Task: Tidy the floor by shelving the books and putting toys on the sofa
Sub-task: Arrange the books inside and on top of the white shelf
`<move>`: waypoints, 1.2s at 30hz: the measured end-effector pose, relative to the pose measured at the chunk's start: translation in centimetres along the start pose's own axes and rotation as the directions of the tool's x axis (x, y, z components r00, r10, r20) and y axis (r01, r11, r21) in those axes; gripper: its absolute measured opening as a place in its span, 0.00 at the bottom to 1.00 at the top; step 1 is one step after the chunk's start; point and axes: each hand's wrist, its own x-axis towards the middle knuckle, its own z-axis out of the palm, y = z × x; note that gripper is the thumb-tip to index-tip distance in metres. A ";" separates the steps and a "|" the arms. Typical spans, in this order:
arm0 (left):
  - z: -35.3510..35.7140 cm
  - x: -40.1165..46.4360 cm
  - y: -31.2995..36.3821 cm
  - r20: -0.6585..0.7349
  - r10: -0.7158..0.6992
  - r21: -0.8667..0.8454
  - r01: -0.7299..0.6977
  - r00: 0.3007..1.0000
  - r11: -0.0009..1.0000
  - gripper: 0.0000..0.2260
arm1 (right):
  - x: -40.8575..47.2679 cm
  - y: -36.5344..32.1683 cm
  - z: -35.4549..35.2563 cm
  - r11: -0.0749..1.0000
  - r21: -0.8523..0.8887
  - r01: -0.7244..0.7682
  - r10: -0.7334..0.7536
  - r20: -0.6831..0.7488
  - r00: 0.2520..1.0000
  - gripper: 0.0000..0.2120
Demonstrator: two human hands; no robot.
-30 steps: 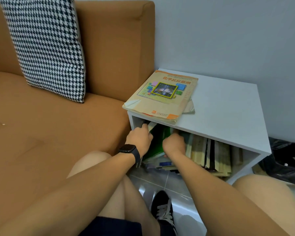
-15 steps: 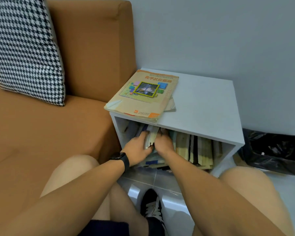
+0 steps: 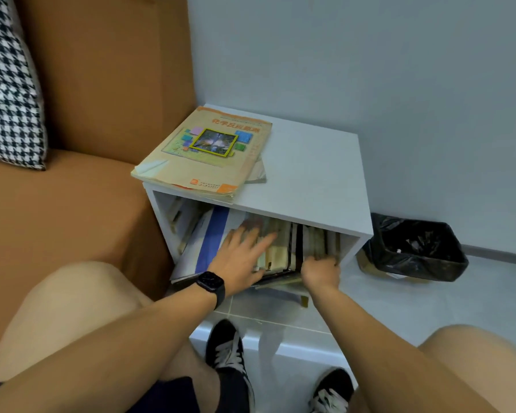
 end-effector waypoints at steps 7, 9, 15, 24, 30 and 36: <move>0.1 0.6 1.1 0.019 0.107 0.228 -0.109 0.994 0.967 0.17 | 0.8 2.6 0.6 0.892 0.403 -0.203 0.166 0.127 0.978 0.29; -0.1 0.5 1.2 0.047 0.084 0.220 -0.092 0.995 0.971 0.17 | 0.2 2.7 1.3 0.806 0.555 -0.204 0.169 0.115 0.979 0.31; -0.8 0.6 1.1 0.025 0.037 0.211 -0.041 0.999 0.977 0.16 | 1.9 3.3 3.4 0.587 0.761 -0.275 0.195 0.197 0.961 0.29; -1.7 1.2 1.2 -0.051 -0.029 0.183 0.038 0.998 0.982 0.20 | 1.1 1.9 4.7 0.746 0.659 -0.101 0.153 -0.022 0.988 0.42; -5.9 1.5 0.2 -0.098 -0.258 0.163 0.272 0.961 0.949 0.21 | -1.6 -0.4 7.2 0.836 0.548 -0.012 -0.026 0.062 0.998 0.21; -8.2 0.1 -3.3 -0.003 -0.309 0.198 0.303 0.951 0.932 0.24 | -4.6 -2.4 9.6 0.933 0.162 0.320 -0.353 0.261 0.899 0.12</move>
